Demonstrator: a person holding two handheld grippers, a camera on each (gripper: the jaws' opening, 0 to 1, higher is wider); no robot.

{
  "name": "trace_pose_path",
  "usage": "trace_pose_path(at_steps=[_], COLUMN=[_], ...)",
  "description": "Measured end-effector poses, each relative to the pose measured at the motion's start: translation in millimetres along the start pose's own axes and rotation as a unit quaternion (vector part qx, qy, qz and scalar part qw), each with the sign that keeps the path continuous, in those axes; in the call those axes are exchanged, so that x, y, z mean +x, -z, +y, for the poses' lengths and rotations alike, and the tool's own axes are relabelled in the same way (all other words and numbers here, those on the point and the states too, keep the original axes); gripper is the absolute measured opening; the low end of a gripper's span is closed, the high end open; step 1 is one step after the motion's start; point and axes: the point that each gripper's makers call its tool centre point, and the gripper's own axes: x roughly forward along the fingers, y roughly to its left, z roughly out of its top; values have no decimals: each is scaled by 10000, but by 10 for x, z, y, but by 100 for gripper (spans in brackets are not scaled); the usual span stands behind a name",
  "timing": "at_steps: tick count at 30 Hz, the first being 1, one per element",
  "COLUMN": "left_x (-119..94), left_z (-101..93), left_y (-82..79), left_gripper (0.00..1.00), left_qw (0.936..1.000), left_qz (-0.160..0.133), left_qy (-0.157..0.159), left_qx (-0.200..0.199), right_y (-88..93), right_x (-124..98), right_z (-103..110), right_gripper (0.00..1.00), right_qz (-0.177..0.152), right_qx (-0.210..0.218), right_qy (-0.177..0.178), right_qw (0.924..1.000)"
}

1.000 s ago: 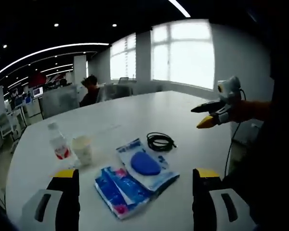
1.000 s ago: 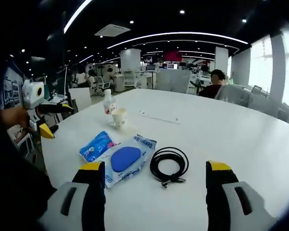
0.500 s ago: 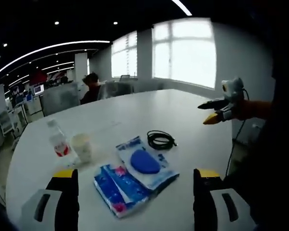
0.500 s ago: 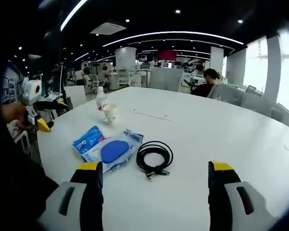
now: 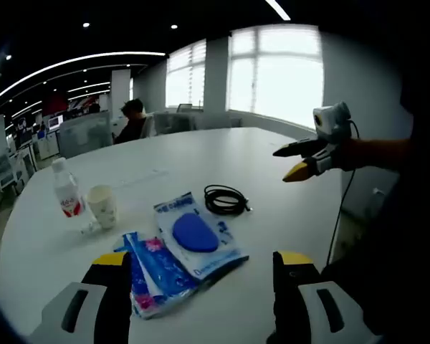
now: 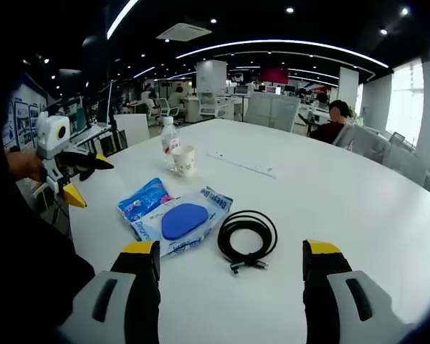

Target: Arrange the tabletop items into an orderly group along one side of the table until the central work area is clear of visible clutter.

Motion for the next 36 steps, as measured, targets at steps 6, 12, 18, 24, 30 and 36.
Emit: trace_pose_path(at_steps=[6, 12, 18, 24, 30, 36], left_x=[184, 298, 369, 458, 510, 555], left_z=[-195, -379, -478, -473, -478, -444], left_y=[193, 363, 419, 461, 471, 592], left_gripper=[69, 65, 60, 52, 51, 43], left_qw=[9975, 9962, 9930, 9918, 9858, 9663], left_qz=[135, 463, 622, 766, 751, 868], left_qy=[60, 246, 315, 135, 111, -148], left_qx=[-695, -693, -958, -1010, -1498, -2417], right_y=[-45, 7, -4, -90, -197, -207], right_x=[193, 408, 550, 722, 949, 1244], right_z=[56, 53, 52, 4, 11, -2], right_gripper=[67, 71, 72, 71, 67, 57], right_qz=[103, 319, 501, 563, 642, 804], right_qx=[-20, -251, -623, -915, -837, -171], right_qy=[-408, -746, -1005, -1192, -1407, -1502], right_qw=[9991, 9964, 9917, 9870, 9844, 9852])
